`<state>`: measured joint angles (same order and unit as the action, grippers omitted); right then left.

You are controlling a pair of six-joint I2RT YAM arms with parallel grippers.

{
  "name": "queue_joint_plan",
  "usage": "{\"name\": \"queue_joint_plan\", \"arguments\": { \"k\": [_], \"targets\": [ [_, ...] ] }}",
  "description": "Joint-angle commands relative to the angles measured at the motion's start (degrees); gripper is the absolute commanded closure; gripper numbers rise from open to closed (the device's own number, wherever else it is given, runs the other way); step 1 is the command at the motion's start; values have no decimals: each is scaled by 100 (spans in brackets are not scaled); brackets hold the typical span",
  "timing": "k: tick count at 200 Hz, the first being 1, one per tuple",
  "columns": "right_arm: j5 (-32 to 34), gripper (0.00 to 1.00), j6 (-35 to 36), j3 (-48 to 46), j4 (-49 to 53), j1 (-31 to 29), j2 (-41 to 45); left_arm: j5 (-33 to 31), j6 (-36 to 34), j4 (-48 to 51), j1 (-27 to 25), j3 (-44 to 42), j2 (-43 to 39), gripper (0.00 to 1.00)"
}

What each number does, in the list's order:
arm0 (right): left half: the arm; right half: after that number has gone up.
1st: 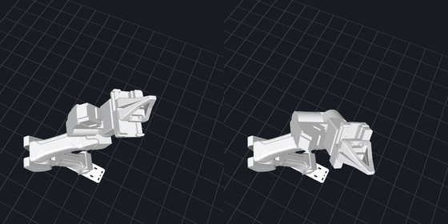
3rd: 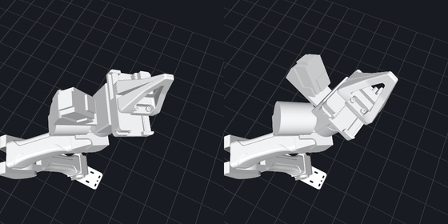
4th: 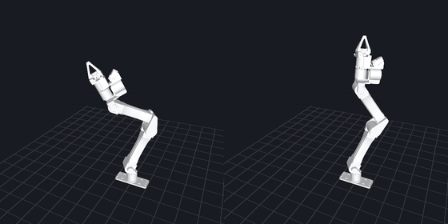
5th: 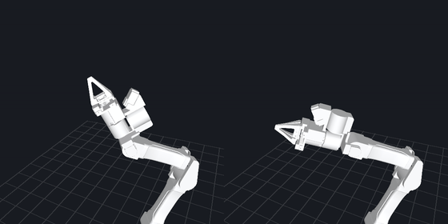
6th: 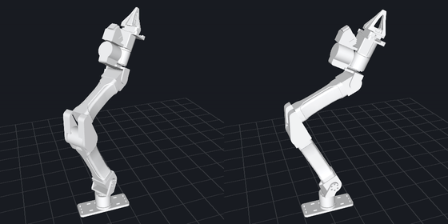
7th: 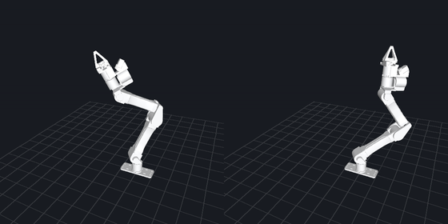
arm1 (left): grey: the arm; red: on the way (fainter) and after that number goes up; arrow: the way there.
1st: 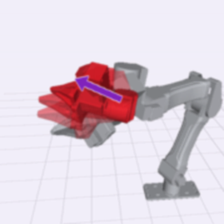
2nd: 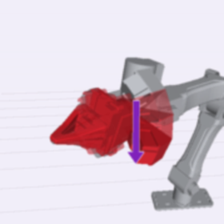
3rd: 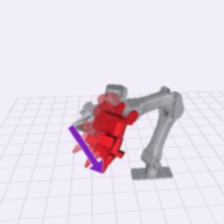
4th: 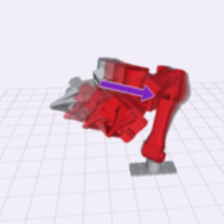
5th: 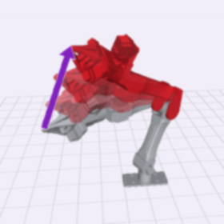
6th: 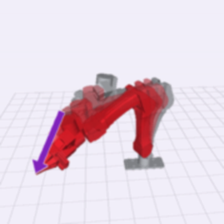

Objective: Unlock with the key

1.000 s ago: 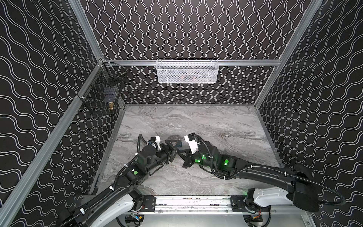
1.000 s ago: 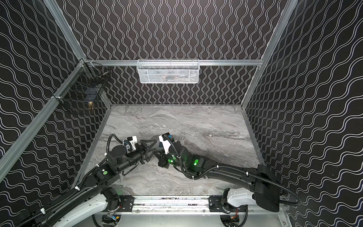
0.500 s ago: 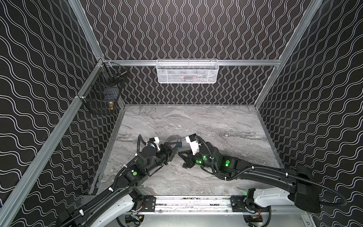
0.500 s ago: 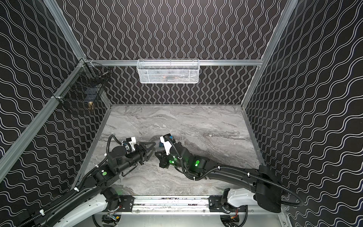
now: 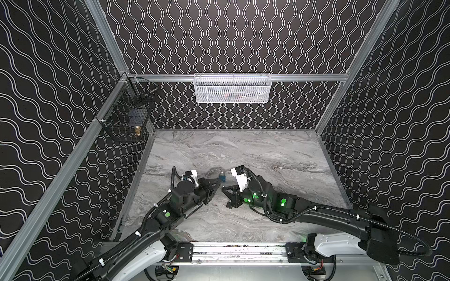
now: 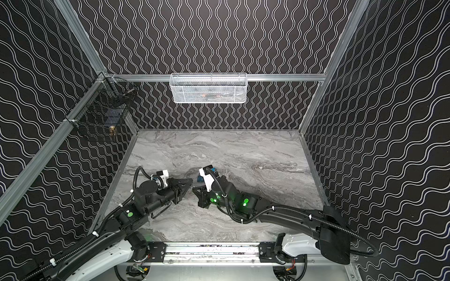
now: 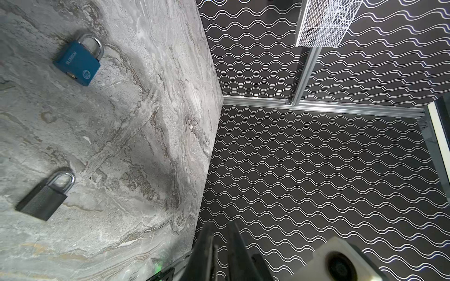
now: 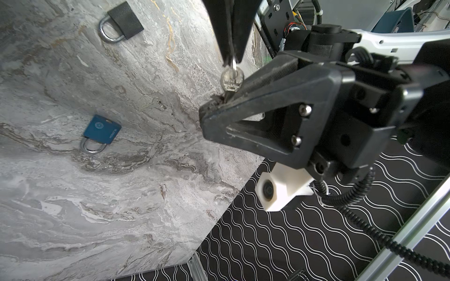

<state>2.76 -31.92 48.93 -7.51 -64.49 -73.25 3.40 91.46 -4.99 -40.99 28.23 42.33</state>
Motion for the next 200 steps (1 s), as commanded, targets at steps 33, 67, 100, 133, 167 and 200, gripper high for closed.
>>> {"name": "queue_joint_plan", "arguments": {
  "k": [33, 67, 100, 133, 167, 200],
  "targets": [
    [90, 100, -25, -40, -84, -9, 52, -49, -5, -43, 0, 17, 40, 96],
    [113, 100, 0, -32, -67, -4, 74, -10, -92, -98, -5, 42, 117, 100],
    [205, 74, 11, 63, 185, -8, 197, -137, -639, -73, 3, 166, 136, 100],
    [206, 60, 39, -38, 413, 15, 707, -520, -2087, -227, 3, 254, -22, 100],
    [-689, 56, -79, -132, 414, 368, 1133, -385, -3641, -708, 1, 230, -154, 100],
    [-2401, 54, -512, -242, -362, 1006, 1019, -111, -4524, -1365, 4, 96, -165, 100]
  ]
}}
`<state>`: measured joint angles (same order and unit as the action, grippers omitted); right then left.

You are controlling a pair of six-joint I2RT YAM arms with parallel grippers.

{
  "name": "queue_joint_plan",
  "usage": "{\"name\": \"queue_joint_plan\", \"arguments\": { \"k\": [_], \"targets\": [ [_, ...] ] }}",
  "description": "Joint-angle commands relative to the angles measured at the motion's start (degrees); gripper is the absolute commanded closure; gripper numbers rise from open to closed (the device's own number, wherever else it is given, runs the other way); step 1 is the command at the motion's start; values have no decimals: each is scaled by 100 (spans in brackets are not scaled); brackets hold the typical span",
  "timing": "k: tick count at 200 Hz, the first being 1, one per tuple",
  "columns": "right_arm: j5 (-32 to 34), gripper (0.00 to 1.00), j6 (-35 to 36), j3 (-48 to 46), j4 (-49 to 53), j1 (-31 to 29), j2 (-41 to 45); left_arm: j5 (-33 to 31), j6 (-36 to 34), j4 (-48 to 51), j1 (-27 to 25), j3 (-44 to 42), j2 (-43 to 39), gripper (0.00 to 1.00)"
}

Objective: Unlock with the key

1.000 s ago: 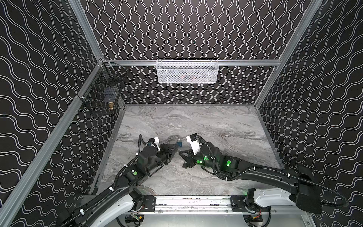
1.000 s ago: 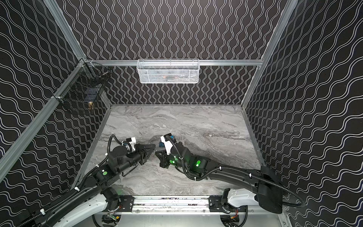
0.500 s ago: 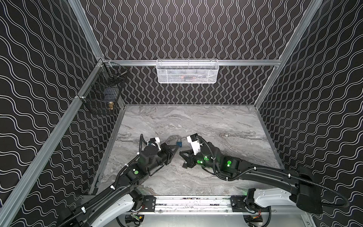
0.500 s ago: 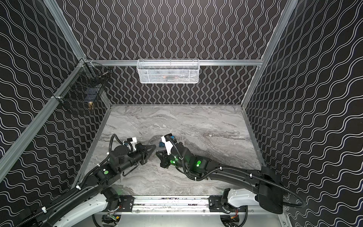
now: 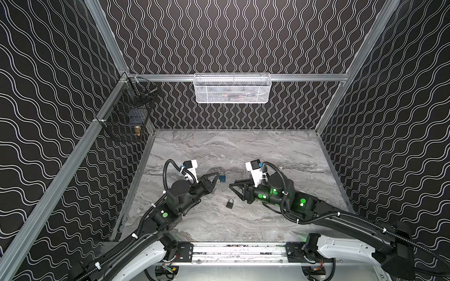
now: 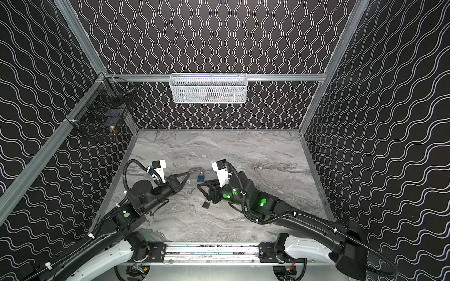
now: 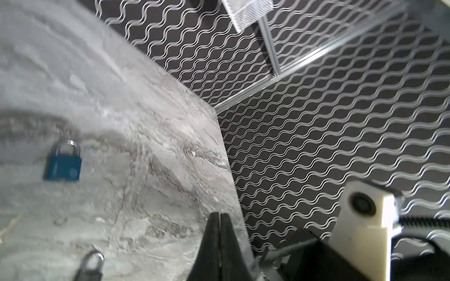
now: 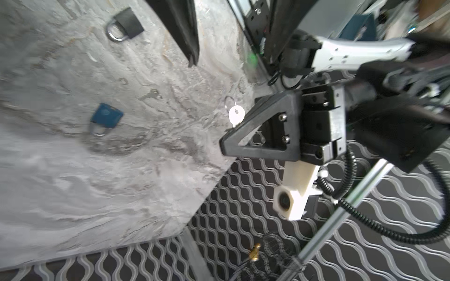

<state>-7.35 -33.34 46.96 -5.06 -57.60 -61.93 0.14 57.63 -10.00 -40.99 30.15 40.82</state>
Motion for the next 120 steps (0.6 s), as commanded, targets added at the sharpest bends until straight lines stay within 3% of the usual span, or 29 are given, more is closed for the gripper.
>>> {"name": "queue_joint_plan", "arguments": {
  "k": [1, 28, 120],
  "targets": [
    [-1434, 54, -381, -50, -635, 332, -129, 237, -1158, -903, 4, -101, -9, 100],
    [-2024, 56, -578, -113, -1202, 675, -258, 541, -1294, -1807, -1, -375, 95, 100],
    [-2477, 61, -738, 13, -2038, 873, -897, 1138, -1120, -2758, -3, -415, 581, 100]
  ]
}}
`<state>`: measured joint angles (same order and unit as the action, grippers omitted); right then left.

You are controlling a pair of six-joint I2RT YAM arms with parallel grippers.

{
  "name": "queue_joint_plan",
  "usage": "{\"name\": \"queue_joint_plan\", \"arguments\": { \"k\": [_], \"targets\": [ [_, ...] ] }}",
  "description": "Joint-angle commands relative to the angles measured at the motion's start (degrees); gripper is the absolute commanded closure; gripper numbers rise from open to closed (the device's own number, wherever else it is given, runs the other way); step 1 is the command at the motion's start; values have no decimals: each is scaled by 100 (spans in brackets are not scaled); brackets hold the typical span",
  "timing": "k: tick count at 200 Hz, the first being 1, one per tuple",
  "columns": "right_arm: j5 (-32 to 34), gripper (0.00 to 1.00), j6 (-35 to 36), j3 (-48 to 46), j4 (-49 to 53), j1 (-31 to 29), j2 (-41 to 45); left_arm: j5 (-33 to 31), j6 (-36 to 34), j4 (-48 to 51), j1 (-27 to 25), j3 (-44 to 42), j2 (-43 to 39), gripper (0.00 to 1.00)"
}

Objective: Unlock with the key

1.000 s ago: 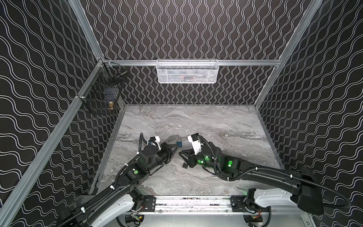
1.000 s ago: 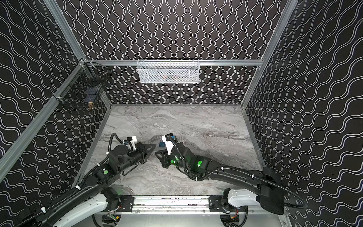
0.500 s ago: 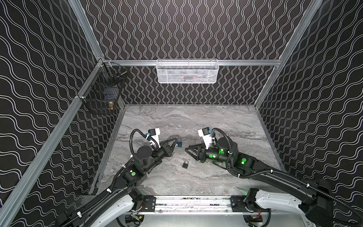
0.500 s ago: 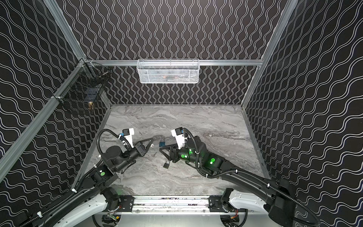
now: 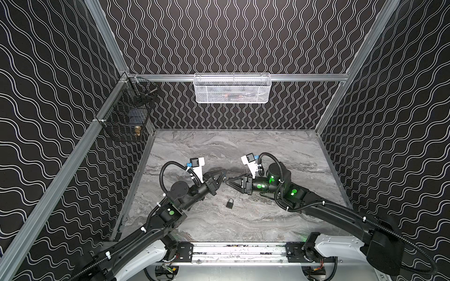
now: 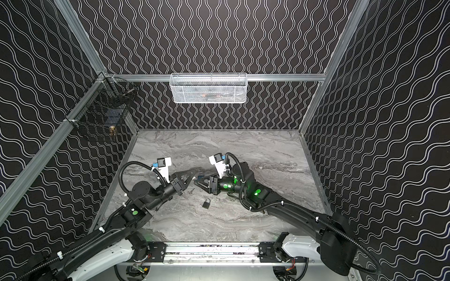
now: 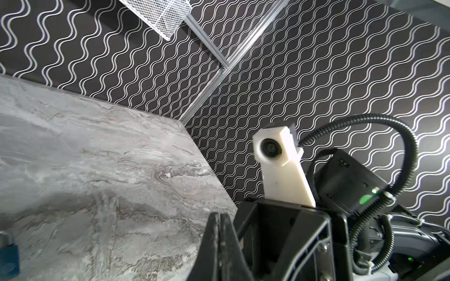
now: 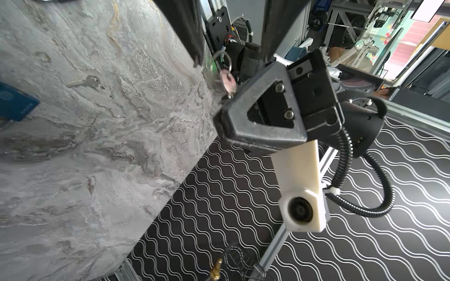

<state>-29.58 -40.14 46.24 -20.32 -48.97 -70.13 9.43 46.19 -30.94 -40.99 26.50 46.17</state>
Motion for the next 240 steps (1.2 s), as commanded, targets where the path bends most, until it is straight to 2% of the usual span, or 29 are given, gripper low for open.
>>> {"name": "queue_joint_plan", "arguments": {
  "k": [1, 28, 125, 157, 211, 240],
  "targets": [
    [-243, 61, -52, 86, -502, 10, -79, 209, 26, -670, 0, -49, 43, 100],
    [-134, 63, -62, 28, -570, 45, -73, 201, -14, -522, -1, 9, 6, 100],
    [-414, 84, -215, 76, -874, 59, -330, 230, 83, -671, 3, -16, 140, 100],
    [-469, 88, -247, 117, -890, 57, -406, 233, 132, -818, 4, -60, 147, 100],
    [-216, 100, -190, 53, -798, 82, -221, 252, 9, -668, -1, -22, 84, 100],
    [-203, 100, -135, 39, -715, 89, -220, 346, -73, -564, -4, 52, 102, 100]
  ]
}}
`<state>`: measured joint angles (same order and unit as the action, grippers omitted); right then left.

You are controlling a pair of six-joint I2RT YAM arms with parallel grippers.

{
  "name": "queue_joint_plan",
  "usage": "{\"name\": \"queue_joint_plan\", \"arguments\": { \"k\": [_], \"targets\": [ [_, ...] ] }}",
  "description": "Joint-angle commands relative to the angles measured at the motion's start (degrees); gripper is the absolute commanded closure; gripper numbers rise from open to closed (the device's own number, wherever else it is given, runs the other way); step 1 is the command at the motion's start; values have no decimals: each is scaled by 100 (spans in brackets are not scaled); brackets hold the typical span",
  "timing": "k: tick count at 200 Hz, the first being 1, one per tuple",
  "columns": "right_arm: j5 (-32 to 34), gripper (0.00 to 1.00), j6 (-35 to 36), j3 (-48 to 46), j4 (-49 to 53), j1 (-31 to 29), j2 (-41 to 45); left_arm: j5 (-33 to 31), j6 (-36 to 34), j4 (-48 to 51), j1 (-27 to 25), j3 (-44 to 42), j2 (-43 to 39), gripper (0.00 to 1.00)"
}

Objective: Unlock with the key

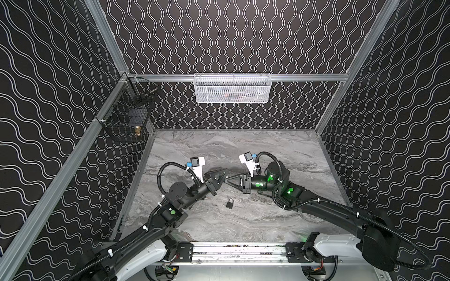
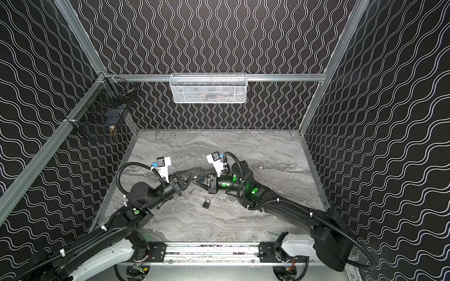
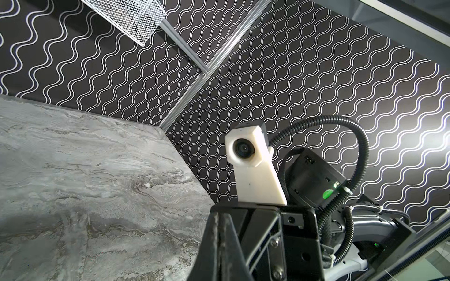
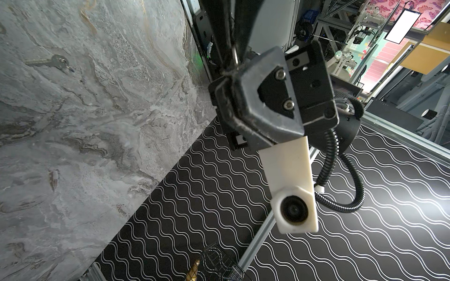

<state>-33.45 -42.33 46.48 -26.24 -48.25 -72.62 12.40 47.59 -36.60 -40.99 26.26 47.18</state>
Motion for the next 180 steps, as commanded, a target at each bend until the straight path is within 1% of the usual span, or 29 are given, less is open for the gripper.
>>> {"name": "queue_joint_plan", "arguments": {
  "k": [1, 7, 13, 38, 51, 84, 115, 126, 145, 180],
  "targets": [
    [191, 100, 84, 17, -120, 13, 29, 50, -214, -1, 0, 79, 2, 100],
    [193, 100, 86, 18, -102, 17, 36, 73, -214, -14, -4, 81, -5, 100],
    [197, 100, 102, 19, -69, 17, 37, 86, -186, -52, 1, 72, -15, 94],
    [249, 100, 277, 15, 228, 26, 116, 64, -118, -77, 4, 106, -103, 68],
    [278, 100, 391, 2, 441, 43, 171, -39, -202, 272, 3, 231, -209, 60],
    [454, 100, 754, -55, 1192, 79, 381, -243, -481, 1270, 4, 550, -428, 49],
    [628, 100, 1064, -170, 1870, 79, 570, -561, -814, 2695, 3, 991, -441, 44],
    [672, 100, 1116, -239, 2055, 79, 629, -703, -916, 3235, -1, 1182, -372, 43],
    [820, 100, 1128, -397, 2343, 79, 736, -753, -1013, 4094, 3, 1538, -165, 39],
    [1011, 100, 985, -786, 2738, 81, 958, -625, -1141, 5407, -6, 1986, 314, 35]
  ]
}}
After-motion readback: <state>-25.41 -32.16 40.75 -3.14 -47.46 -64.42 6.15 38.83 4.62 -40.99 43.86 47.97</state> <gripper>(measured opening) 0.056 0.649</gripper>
